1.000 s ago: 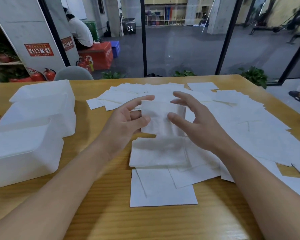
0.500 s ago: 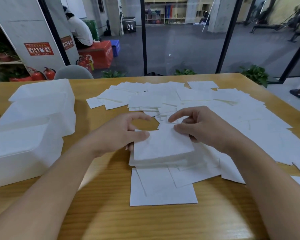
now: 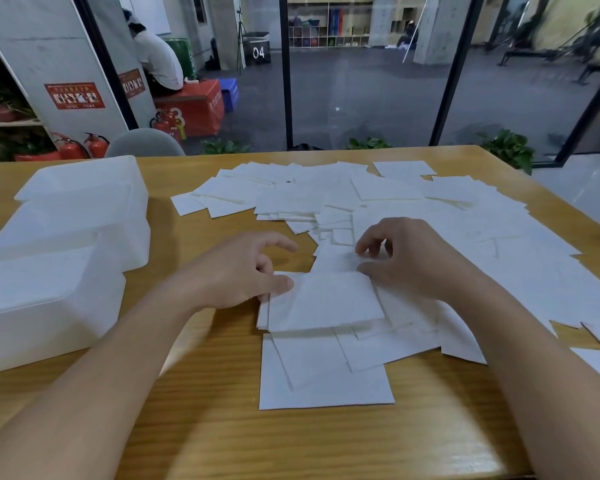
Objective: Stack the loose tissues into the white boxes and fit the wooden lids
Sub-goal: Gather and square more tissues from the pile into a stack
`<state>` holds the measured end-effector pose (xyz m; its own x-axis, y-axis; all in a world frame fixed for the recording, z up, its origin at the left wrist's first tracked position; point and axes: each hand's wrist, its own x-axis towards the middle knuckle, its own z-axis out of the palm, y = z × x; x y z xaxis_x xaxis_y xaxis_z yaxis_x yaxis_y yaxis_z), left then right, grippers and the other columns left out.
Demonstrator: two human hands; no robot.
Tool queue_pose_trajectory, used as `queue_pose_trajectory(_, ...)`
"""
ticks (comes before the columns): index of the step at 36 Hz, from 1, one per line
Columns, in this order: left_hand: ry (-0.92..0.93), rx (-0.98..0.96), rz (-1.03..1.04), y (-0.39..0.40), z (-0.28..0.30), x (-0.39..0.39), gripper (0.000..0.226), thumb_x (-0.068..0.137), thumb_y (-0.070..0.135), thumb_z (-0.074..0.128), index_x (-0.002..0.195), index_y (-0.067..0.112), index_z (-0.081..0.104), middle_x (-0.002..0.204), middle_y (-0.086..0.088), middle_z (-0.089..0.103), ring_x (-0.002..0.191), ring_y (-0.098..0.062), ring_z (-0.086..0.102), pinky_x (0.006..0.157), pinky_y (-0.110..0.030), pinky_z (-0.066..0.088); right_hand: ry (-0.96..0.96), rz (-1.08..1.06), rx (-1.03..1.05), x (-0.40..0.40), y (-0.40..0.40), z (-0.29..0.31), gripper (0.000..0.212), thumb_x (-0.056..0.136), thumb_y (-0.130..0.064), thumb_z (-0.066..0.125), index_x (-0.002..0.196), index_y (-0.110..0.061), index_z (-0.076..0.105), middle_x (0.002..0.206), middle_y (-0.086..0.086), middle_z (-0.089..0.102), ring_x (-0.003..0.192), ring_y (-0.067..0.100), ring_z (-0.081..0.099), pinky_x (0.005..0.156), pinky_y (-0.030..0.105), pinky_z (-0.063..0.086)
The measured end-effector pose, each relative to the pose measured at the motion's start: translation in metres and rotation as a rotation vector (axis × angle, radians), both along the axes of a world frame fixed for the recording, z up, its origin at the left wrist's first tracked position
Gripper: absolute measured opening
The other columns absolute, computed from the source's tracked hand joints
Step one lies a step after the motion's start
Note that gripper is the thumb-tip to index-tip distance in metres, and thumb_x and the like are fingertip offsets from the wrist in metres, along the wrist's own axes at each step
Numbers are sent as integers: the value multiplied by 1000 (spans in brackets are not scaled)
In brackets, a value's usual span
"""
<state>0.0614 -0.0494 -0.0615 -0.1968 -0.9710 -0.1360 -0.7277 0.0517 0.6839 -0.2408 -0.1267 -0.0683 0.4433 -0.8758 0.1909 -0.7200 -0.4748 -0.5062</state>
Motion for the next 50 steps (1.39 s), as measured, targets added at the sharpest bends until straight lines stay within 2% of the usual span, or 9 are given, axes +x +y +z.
queue_pose_trajectory(10, 17, -145, 16, -2, -4, 1, 38, 101, 42, 77, 132, 57, 60, 70, 3, 71, 61, -12, 61, 90, -50, 61, 38, -27, -43, -7, -6, -2, 20, 92, -28, 79, 74, -32, 74, 79, -24, 70, 76, 0, 65, 60, 27, 51)
queue_pose_trajectory(15, 100, -262, 10, -2, -7, -11, 25, 102, 44, 75, 125, 51, 69, 76, 8, 74, 61, -5, 59, 68, -34, 50, -40, -44, -10, -4, -4, 1, 19, 97, -28, 75, 77, -30, 73, 78, -20, 71, 70, 4, 66, 58, 24, 48)
queue_pose_trajectory(19, 257, -291, -2, 2, -6, -24, 26, 106, 34, 72, 131, 42, 71, 97, 8, 82, 92, -12, 79, 89, -43, 63, -362, -30, 50, 1, -3, 8, 20, 102, -31, 72, 84, -24, 74, 76, -6, 74, 65, 11, 66, 59, 25, 50)
queue_pose_trajectory(22, 423, -251, -23, 4, -7, -32, 34, 109, 27, 70, 142, 33, 68, 116, 5, 83, 110, -18, 79, 99, -41, 64, -601, 2, 161, 6, 2, 14, 22, 104, -29, 72, 85, -19, 74, 72, 3, 71, 63, 15, 60, 61, 30, 48)
queue_pose_trajectory(25, 548, -201, -48, 4, -9, -40, 43, 111, 28, 67, 154, 26, 59, 134, 4, 78, 126, -17, 73, 107, -36, 60, -652, 19, 155, 12, 7, 12, 21, 103, -26, 72, 84, -19, 75, 72, 6, 73, 63, 19, 62, 63, 35, 50)
queue_pose_trajectory(33, 756, -167, -162, 2, -11, -51, 43, 110, 15, 68, 152, 18, 61, 143, -4, 73, 137, -23, 67, 117, -36, 51, -445, 233, -184, 24, 24, 14, 10, 106, -27, 72, 97, -30, 74, 94, -13, 74, 94, 16, 68, 83, 31, 49)
queue_pose_trajectory(37, 813, -238, -116, 0, -12, -49, 36, 102, 7, 77, 137, 7, 71, 134, -13, 76, 128, -31, 72, 106, -35, 58, -396, 308, -156, 31, 31, 11, 14, 110, -23, 65, 114, -32, 76, 114, -16, 77, 118, 18, 69, 99, 31, 50)
queue_pose_trajectory(43, 775, -297, 49, -1, -13, -36, 24, 104, 17, 77, 127, 20, 79, 123, -9, 81, 117, -30, 77, 100, -45, 62, -426, 321, -163, 28, 28, 13, 34, 105, -1, 62, 125, -25, 75, 122, -16, 77, 122, 20, 69, 99, 39, 53)
queue_pose_trajectory(50, 632, -398, -19, 0, -7, -29, 15, 105, 16, 73, 117, 18, 82, 110, -17, 79, 104, -44, 75, 93, -67, 59, -331, 232, -211, 21, 30, 15, 66, 103, -44, 74, 161, -47, 42, 162, -30, 44, 156, 3, 35, 124, 31, 31)
